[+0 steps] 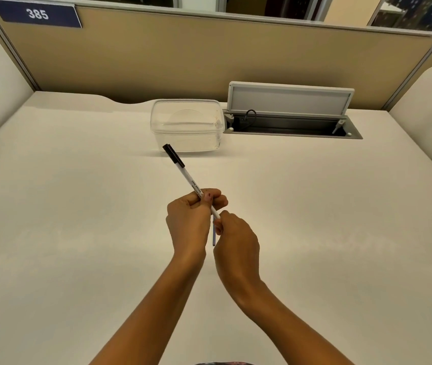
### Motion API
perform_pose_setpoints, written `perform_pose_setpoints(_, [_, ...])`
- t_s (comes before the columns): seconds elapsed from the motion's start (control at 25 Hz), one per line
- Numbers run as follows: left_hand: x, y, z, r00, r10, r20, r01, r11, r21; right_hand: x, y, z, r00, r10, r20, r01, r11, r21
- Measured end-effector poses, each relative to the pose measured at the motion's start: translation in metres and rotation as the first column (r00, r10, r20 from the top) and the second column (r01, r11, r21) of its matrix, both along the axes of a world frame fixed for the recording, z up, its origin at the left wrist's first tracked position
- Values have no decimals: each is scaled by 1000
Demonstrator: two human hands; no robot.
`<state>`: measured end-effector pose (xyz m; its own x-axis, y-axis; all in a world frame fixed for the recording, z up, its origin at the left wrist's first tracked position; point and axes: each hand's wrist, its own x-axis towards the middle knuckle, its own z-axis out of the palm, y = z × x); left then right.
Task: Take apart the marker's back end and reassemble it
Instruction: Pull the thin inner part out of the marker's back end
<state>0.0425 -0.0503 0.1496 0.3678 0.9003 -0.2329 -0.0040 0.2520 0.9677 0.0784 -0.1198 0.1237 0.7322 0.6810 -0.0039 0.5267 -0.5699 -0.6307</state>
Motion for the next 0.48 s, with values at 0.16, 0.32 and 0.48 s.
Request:
perform_pose_setpoints(0.16, [-16,26,0,905,-396,154,414,903,-115,28,-7,16,701,217,-679,-197,974,108])
perform_pose_setpoints(0.32, [-29,42,10,625,-625,467,760,623,-184,42,-20,26,-49,338,-940,-221,914,340])
perform_pose_setpoints(0.48, [-15,31,13,787,-546,287,594,796,-114,33,-13,22,234,296,-926,-149,952,267])
